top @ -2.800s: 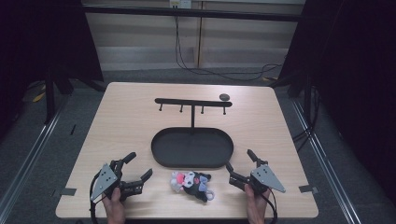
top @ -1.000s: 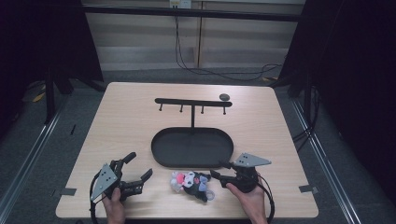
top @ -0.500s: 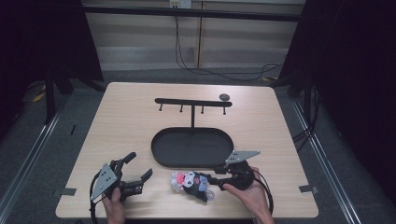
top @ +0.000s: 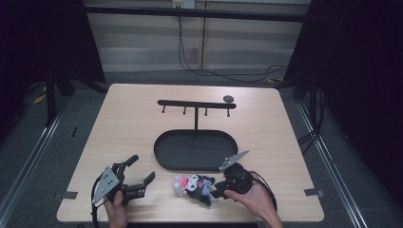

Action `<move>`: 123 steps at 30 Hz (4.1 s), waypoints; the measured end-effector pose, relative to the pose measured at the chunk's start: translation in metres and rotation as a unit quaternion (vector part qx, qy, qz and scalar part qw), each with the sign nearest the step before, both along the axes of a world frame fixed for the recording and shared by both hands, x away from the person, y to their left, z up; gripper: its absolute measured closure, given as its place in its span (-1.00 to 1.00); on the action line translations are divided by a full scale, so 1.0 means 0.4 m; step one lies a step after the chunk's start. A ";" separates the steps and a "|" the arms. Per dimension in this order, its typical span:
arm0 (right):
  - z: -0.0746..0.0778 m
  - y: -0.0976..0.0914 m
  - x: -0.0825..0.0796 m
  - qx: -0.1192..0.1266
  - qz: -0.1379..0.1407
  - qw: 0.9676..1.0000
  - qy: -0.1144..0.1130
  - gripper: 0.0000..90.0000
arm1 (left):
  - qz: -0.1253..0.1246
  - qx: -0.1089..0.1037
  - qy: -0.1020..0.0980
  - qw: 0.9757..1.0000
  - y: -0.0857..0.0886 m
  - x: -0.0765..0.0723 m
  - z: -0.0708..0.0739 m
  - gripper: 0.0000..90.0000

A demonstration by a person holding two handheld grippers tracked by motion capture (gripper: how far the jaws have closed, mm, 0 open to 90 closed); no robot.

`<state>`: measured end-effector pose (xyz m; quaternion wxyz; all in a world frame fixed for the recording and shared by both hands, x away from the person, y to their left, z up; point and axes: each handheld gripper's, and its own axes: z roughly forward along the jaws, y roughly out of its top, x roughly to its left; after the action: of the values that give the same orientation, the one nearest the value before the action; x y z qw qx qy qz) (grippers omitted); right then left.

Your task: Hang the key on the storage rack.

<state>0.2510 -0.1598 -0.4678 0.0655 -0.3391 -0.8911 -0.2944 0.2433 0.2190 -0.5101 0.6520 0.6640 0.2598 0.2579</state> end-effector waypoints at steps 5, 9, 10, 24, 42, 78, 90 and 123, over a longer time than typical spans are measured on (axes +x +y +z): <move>0.004 0.023 0.016 -0.033 0.024 0.999 0.026 0.34 | 0.001 -0.001 0.001 1.000 0.000 -0.001 0.000 -0.66; 0.003 0.040 0.031 -0.052 0.038 0.997 0.047 0.28 | 0.000 -0.002 0.000 1.000 -0.001 0.000 0.000 -0.66; 0.003 0.040 0.031 -0.052 0.038 0.997 0.047 0.28 | 0.000 -0.001 0.000 1.000 0.000 0.000 0.000 -0.66; -0.012 0.091 0.060 -0.075 0.075 0.992 0.075 0.40 | -0.002 -0.003 0.001 1.000 -0.001 -0.001 0.000 -0.66; -0.006 0.172 0.098 -0.158 0.106 0.977 0.100 0.79 | -0.002 -0.004 0.000 1.000 0.000 -0.001 -0.001 -0.66; 0.140 0.193 0.116 -0.223 0.155 0.960 0.067 0.94 | -0.002 -0.004 0.001 1.000 0.000 -0.001 0.000 -0.66; 0.238 0.209 0.135 -0.214 0.169 0.961 0.049 0.94 | -0.002 -0.004 0.000 1.000 0.000 -0.001 -0.001 -0.66; 0.411 0.214 0.216 -0.186 0.178 0.966 -0.004 0.94 | -0.002 -0.003 0.001 1.000 -0.001 -0.001 0.000 -0.66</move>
<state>0.3375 -0.0741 -0.3034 0.0491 -0.1805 -0.9764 -0.1084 0.2429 0.2187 -0.5103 0.6546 0.6626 0.2599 0.2547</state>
